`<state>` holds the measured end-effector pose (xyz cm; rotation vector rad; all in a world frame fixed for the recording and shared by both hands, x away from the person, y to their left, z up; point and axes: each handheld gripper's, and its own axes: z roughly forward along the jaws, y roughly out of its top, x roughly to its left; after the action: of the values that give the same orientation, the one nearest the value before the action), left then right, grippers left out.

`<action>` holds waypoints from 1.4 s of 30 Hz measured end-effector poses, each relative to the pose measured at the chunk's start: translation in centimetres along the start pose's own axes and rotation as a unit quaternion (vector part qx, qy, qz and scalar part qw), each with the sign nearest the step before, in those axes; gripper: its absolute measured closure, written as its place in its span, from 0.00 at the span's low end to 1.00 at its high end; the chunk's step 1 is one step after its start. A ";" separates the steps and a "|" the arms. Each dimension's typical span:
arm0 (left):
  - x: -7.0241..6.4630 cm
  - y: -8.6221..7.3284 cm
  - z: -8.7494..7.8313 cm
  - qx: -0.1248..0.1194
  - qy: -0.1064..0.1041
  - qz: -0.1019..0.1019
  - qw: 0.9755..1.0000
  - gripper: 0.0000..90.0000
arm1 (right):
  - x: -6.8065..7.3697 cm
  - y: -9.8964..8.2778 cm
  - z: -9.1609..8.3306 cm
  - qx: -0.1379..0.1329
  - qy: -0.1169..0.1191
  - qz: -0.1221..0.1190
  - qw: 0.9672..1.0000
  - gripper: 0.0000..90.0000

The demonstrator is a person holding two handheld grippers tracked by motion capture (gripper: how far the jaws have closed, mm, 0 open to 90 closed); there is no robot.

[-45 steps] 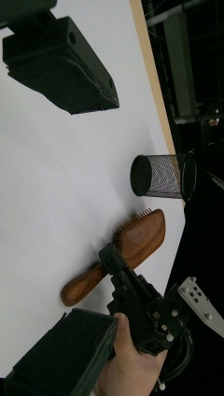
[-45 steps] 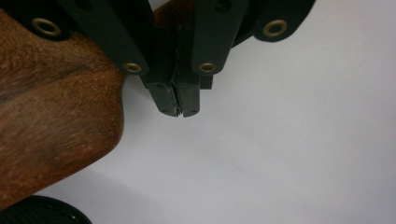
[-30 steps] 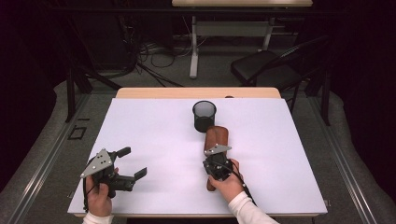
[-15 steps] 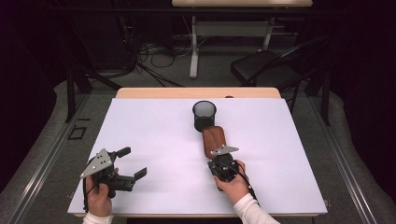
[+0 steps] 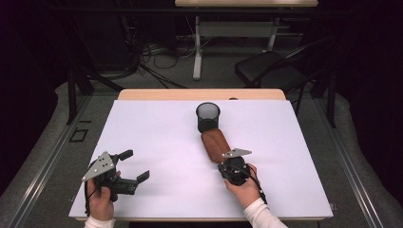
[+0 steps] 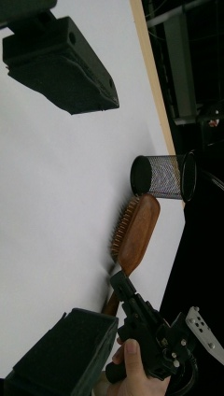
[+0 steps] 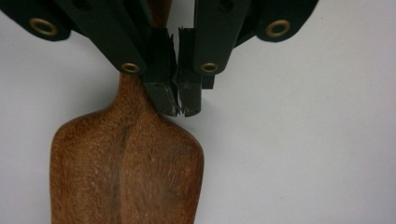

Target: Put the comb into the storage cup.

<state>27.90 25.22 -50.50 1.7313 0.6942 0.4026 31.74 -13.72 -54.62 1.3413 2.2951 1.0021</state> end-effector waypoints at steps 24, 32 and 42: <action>0.0 -0.1 0.1 0.000 -0.001 0.000 1.000 0.00 | -2.1 -0.8 -1.3 -0.005 -0.003 0.025 1.000 0.96; 0.1 -0.1 0.1 0.002 -0.002 0.000 1.000 0.00 | -2.8 -0.9 -1.5 -0.006 -0.008 0.030 0.999 0.96; 0.1 -0.1 0.1 0.002 -0.001 0.000 1.000 0.00 | -3.6 -1.0 -1.6 -0.008 -0.014 0.042 0.999 0.95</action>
<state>28.00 25.19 -50.61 1.7343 0.6937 0.3997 32.08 -17.80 -54.49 1.4460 2.2228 1.0175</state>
